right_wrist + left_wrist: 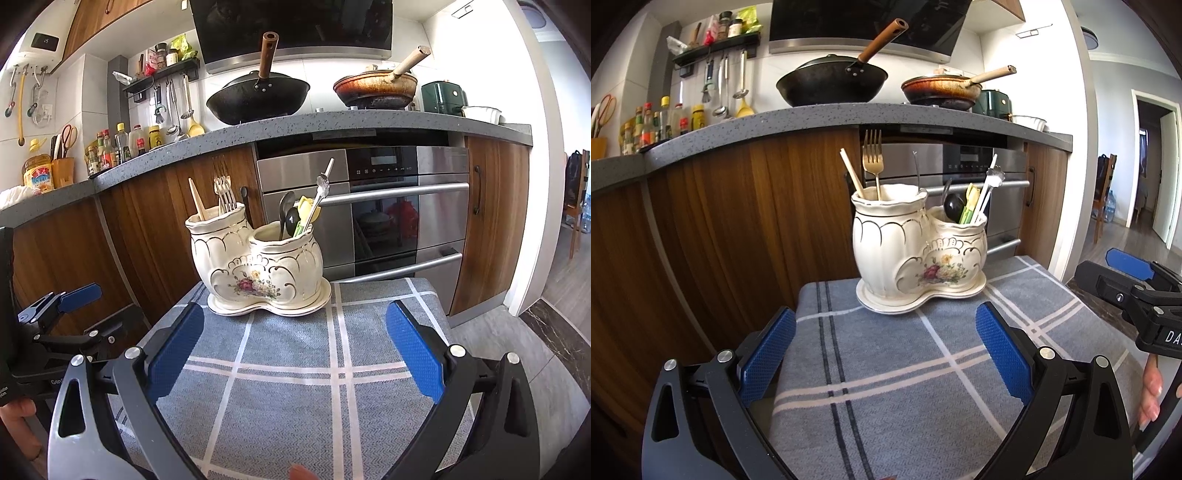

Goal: Organize utensils

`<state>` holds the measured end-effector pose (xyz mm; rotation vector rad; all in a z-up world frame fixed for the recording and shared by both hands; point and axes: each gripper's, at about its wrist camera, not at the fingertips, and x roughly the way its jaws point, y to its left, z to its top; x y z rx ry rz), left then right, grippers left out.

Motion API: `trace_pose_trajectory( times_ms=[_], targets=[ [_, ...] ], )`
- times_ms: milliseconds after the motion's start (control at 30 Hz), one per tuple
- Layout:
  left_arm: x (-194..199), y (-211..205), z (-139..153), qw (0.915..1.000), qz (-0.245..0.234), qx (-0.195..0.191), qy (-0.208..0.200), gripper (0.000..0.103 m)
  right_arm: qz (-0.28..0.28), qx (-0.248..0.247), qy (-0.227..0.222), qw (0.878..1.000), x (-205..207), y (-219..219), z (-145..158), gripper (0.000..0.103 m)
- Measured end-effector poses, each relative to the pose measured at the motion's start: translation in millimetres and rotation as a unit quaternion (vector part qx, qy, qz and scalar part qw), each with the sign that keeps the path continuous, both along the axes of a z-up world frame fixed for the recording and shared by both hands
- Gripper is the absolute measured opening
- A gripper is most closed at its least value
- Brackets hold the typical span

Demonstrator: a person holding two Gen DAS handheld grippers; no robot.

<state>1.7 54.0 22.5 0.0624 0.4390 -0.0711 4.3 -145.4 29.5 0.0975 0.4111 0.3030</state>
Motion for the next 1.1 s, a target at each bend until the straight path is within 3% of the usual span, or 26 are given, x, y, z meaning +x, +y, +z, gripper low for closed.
trace_pose_trajectory(
  times_ms=[800,1100],
  targets=[
    [-1.1,4.2,-2.0,0.9999,0.004,0.010,-0.007,0.097,0.006,-0.008,0.006,1.000,-0.9,2.7,-0.1,0.097],
    [4.5,5.7,-3.1,0.9999,0.007,0.002,0.011,0.098,0.005,-0.006,0.013,1.000,2.3,1.3,-2.8,0.097]
  ],
)
